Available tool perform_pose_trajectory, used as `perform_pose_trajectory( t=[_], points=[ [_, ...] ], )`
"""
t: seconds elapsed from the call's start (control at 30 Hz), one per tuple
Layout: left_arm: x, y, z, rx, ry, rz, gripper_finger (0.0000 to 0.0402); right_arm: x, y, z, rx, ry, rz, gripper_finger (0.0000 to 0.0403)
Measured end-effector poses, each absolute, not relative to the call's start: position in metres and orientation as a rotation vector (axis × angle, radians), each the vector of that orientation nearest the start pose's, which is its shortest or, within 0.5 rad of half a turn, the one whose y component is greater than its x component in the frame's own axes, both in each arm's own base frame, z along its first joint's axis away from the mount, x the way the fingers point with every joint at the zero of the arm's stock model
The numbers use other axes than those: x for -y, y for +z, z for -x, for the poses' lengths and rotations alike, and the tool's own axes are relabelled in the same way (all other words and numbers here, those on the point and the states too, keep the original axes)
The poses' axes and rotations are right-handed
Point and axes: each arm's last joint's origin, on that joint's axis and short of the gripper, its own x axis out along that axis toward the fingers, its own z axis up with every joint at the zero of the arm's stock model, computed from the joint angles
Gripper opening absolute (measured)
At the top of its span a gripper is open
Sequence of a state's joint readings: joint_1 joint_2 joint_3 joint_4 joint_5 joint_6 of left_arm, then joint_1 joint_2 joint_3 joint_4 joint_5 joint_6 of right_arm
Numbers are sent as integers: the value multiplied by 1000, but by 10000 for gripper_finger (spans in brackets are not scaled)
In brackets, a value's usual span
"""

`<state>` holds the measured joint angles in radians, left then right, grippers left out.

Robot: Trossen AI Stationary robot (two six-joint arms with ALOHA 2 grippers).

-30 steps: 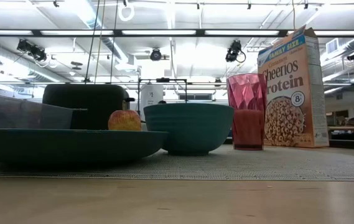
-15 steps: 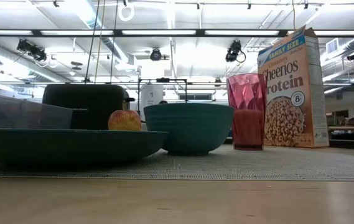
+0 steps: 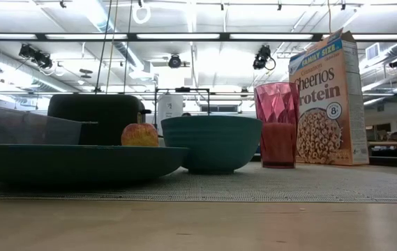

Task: Arrange a breakfast setting
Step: Put the black spoon on the mat

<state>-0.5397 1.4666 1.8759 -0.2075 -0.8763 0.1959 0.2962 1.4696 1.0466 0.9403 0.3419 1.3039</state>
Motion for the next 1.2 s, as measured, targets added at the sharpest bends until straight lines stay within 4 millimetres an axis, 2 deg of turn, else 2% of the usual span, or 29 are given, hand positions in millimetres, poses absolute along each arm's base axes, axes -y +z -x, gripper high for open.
perform_pose_trajectory(
  t=[0.1, 0.27, 0.43, 0.6, 0.73, 0.83, 0.93, 1.07, 1.2],
  points=[
    [122, 536, -252, 128, 311, -68, 80, -85, 368, -312, 474, 276, -1431, 17],
    [121, 535, -251, 112, 301, -101, 89, -83, 369, -312, 488, 266, -1423, 14],
    [125, 534, -246, 91, 273, -135, 151, -81, 368, -313, 495, 233, -1395, 12],
    [121, 544, -213, 86, 209, -43, 241, -71, 377, -304, 475, 184, -1326, 12],
    [116, 553, -172, 84, 132, 19, 298, -56, 396, -276, 398, 124, -1252, 12],
    [107, 557, -139, 70, 76, 97, 313, -46, 405, -248, 262, 89, -1189, 12],
    [101, 555, -122, 36, 32, 156, 312, -40, 405, -217, 68, 93, -1158, 12],
    [98, 551, -117, -1, 26, 190, 303, -38, 389, -184, -276, 93, -1159, 12],
    [99, 547, -123, -22, 51, 198, 298, -39, 361, -163, -672, 57, -1103, 12]
  ],
)
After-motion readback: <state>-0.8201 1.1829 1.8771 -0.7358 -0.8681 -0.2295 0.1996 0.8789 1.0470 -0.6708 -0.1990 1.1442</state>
